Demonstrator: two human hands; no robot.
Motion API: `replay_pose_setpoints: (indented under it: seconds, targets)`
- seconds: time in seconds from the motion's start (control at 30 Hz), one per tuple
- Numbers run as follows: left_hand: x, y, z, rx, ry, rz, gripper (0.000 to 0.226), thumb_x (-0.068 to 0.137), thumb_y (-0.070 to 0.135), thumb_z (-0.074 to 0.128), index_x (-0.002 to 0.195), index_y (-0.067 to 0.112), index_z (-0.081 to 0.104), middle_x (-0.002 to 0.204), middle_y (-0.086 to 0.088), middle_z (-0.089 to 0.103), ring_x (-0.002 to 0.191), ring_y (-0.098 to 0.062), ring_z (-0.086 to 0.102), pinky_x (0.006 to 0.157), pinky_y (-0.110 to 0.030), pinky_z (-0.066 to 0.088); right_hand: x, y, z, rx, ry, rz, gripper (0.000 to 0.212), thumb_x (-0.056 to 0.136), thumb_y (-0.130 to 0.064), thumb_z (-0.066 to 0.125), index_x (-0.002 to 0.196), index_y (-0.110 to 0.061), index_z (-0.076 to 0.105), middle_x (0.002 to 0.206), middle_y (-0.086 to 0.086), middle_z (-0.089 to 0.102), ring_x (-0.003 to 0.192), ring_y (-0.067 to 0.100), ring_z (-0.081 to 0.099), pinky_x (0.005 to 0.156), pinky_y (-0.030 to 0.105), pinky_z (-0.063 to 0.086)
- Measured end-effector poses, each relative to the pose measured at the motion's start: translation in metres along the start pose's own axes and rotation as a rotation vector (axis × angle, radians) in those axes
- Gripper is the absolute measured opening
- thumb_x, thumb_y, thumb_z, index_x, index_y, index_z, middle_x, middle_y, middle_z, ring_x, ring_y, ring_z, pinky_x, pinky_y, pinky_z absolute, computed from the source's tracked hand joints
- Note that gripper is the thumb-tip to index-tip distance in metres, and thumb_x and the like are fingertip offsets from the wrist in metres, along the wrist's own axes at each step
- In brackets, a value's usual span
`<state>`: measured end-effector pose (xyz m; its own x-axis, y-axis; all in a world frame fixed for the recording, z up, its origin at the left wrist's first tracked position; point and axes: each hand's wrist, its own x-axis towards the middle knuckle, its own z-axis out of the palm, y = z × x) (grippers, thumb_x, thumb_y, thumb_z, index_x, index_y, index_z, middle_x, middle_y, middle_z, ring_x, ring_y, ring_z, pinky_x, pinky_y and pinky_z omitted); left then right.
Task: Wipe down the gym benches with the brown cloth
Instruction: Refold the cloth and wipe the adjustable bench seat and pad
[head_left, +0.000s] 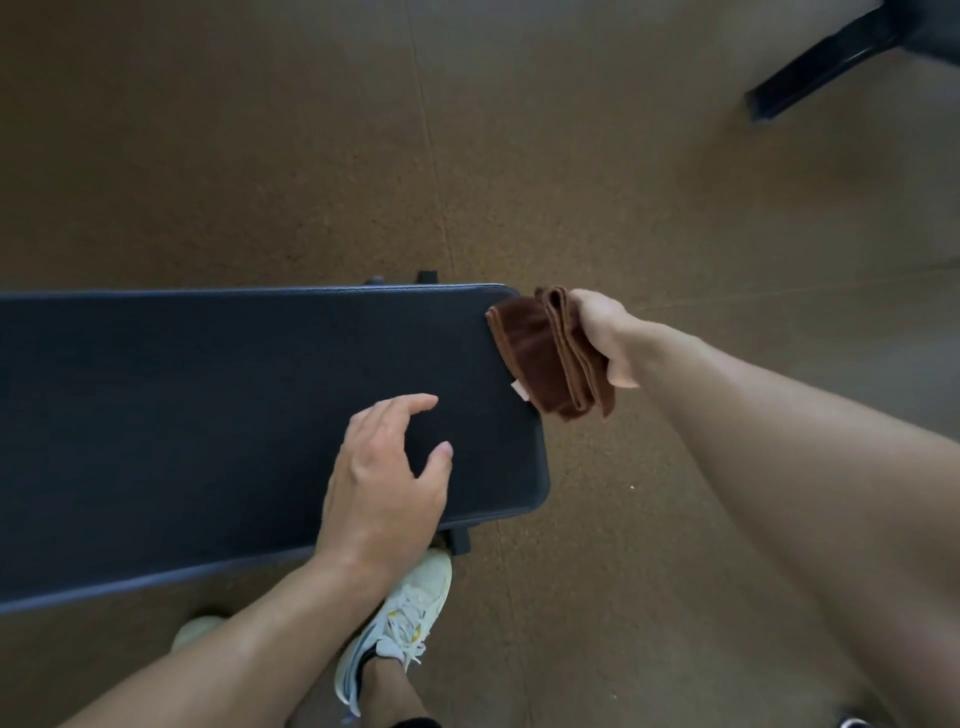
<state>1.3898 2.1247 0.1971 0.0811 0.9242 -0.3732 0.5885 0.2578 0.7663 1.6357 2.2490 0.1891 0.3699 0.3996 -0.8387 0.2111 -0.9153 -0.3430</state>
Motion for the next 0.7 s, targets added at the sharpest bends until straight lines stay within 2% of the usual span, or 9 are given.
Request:
replay_pose_setpoints:
  seconds: [0.13, 0.27, 0.33, 0.43, 0.5, 0.53, 0.57, 0.63, 0.7]
  targets:
    - [-0.005, 0.011, 0.010, 0.019, -0.043, -0.005, 0.040, 0.093, 0.027, 0.066, 0.131, 0.032, 0.055, 0.124, 0.022, 0.054, 0.127, -0.001, 0.043, 0.107, -0.030, 0.041, -0.004, 0.003, -0.035, 0.046, 0.099, 0.057, 0.048, 0.106, -0.033, 0.033, 0.094, -0.011, 0.074, 0.088, 0.019, 0.080, 0.084, 0.037, 0.078, 0.079, 0.054, 0.063]
    - [-0.012, 0.015, 0.009, 0.074, -0.069, -0.014, 0.042, 0.094, 0.028, 0.065, 0.134, 0.032, 0.053, 0.123, 0.023, 0.050, 0.126, -0.001, 0.042, 0.108, -0.030, 0.041, -0.015, -0.028, -0.054, 0.282, 0.171, -0.050, 0.046, 0.105, -0.037, 0.035, 0.093, -0.015, 0.074, 0.090, 0.014, 0.081, 0.079, 0.029, 0.077, 0.071, 0.044, 0.063]
    - [-0.010, 0.017, 0.006, 0.094, -0.070, -0.014, 0.044, 0.094, 0.028, 0.065, 0.136, 0.031, 0.052, 0.126, 0.021, 0.051, 0.128, -0.003, 0.042, 0.109, -0.031, 0.041, -0.026, -0.049, -0.054, 0.348, 0.157, -0.138, 0.047, 0.103, -0.039, 0.035, 0.095, -0.014, 0.074, 0.091, 0.013, 0.081, 0.080, 0.031, 0.078, 0.072, 0.046, 0.065]
    - [-0.002, 0.016, 0.002, 0.137, -0.068, -0.022, 0.046, 0.095, 0.027, 0.065, 0.139, 0.029, 0.050, 0.134, 0.015, 0.053, 0.130, -0.005, 0.042, 0.110, -0.031, 0.039, -0.038, -0.067, -0.047, 0.319, 0.164, -0.295, 0.056, 0.099, -0.046, 0.032, 0.105, -0.014, 0.078, 0.093, 0.009, 0.082, 0.088, 0.034, 0.079, 0.078, 0.048, 0.065]
    - [0.002, 0.013, -0.002, 0.175, -0.069, -0.026, 0.049, 0.095, 0.026, 0.065, 0.141, 0.027, 0.048, 0.139, 0.012, 0.051, 0.133, -0.007, 0.041, 0.111, -0.030, 0.037, -0.049, -0.065, -0.038, 0.248, 0.189, -0.399, 0.049, 0.097, -0.048, 0.036, 0.097, -0.023, 0.078, 0.084, 0.000, 0.079, 0.079, 0.029, 0.076, 0.073, 0.043, 0.065]
    - [0.003, 0.011, -0.004, 0.194, -0.072, -0.034, 0.051, 0.095, 0.026, 0.065, 0.142, 0.027, 0.047, 0.141, 0.011, 0.049, 0.135, -0.007, 0.039, 0.112, -0.029, 0.035, -0.056, -0.059, -0.031, 0.166, 0.185, -0.444, 0.045, 0.097, -0.050, 0.037, 0.099, -0.028, 0.076, 0.086, -0.001, 0.078, 0.078, 0.026, 0.075, 0.073, 0.043, 0.064]
    - [0.005, 0.008, -0.005, 0.214, -0.076, -0.039, 0.052, 0.095, 0.026, 0.065, 0.143, 0.026, 0.046, 0.144, 0.011, 0.048, 0.137, -0.007, 0.038, 0.113, -0.029, 0.034, -0.061, -0.050, -0.024, 0.042, 0.176, -0.475, 0.043, 0.098, -0.052, 0.036, 0.109, -0.032, 0.072, 0.096, 0.000, 0.078, 0.083, 0.026, 0.074, 0.077, 0.044, 0.063]
    - [0.006, 0.000, -0.008, 0.257, -0.080, -0.037, 0.056, 0.095, 0.026, 0.065, 0.146, 0.026, 0.043, 0.149, 0.009, 0.045, 0.141, -0.008, 0.034, 0.116, -0.031, 0.032, -0.072, -0.019, -0.003, -0.303, 0.155, -0.513, 0.045, 0.101, -0.053, 0.034, 0.139, -0.041, 0.056, 0.132, 0.002, 0.069, 0.110, 0.028, 0.068, 0.098, 0.044, 0.054]
    - [0.008, -0.007, -0.010, 0.293, -0.076, -0.032, 0.060, 0.094, 0.026, 0.065, 0.149, 0.025, 0.041, 0.154, 0.007, 0.040, 0.145, -0.010, 0.028, 0.119, -0.033, 0.028, -0.085, 0.027, 0.024, -0.638, 0.055, -0.483, 0.055, 0.104, -0.053, 0.032, 0.158, -0.047, 0.031, 0.166, -0.004, 0.039, 0.147, 0.025, 0.042, 0.119, 0.045, 0.037]
